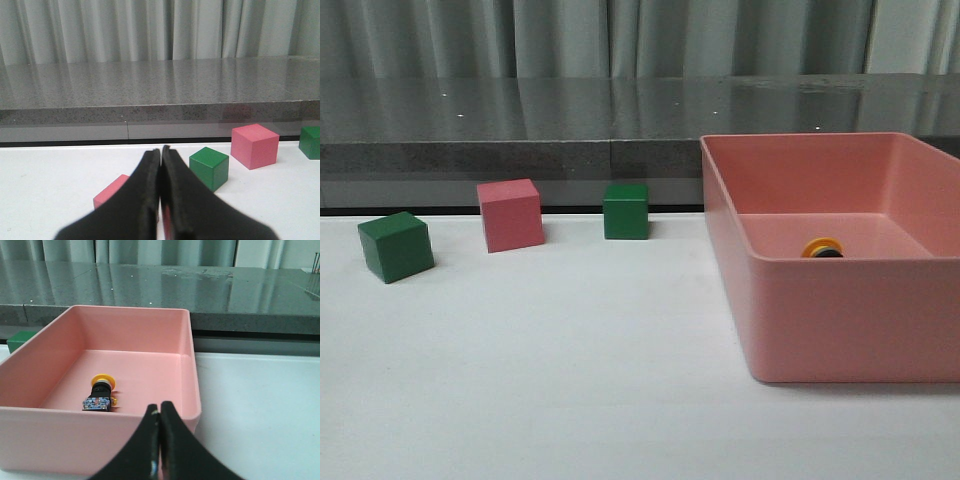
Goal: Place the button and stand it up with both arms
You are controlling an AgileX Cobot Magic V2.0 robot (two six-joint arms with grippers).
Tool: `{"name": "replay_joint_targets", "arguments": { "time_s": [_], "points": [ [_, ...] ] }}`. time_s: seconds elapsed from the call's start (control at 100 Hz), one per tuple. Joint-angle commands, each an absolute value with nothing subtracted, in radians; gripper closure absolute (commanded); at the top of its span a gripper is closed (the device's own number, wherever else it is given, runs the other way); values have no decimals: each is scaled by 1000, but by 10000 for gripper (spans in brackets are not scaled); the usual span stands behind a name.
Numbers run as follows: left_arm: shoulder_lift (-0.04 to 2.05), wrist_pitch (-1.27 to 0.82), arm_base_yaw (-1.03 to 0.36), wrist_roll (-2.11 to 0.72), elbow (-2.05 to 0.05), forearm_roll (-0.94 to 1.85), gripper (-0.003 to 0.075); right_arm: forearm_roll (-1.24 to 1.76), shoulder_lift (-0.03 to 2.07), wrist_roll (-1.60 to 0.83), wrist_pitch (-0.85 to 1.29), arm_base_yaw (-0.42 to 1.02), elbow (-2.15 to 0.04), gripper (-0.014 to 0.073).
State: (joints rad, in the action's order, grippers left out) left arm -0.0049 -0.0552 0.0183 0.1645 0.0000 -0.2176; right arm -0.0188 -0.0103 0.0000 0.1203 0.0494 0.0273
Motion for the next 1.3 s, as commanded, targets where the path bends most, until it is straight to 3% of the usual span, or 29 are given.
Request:
{"name": "replay_joint_targets", "arguments": {
  "time_s": [0.0, 0.11, 0.26, 0.42, 0.72, 0.97, 1.29],
  "points": [
    [-36, 19, 14, 174, 45, -220, 739, -27, -32, 6, 31, 45, 12, 671],
    [-36, 19, 14, 174, 45, -220, 739, -26, -32, 6, 25, 45, 12, 671],
    [-36, 19, 14, 174, 45, -220, 740, -12, -31, 30, -164, 48, 1, 671],
    [-36, 19, 14, 174, 45, -220, 740, -12, 36, 32, 11, 48, -150, 671],
    [-36, 19, 14, 174, 45, -220, 739, 0, 513, 21, 444, 48, -608, 671],
    [-36, 19, 14, 174, 45, -220, 740, 270, 839, 21, 402, 48, -848, 671],
    [-36, 19, 14, 174, 45, -220, 739, 278, 1172, -161, 453, 124, -1006, 646]
  ]
}}
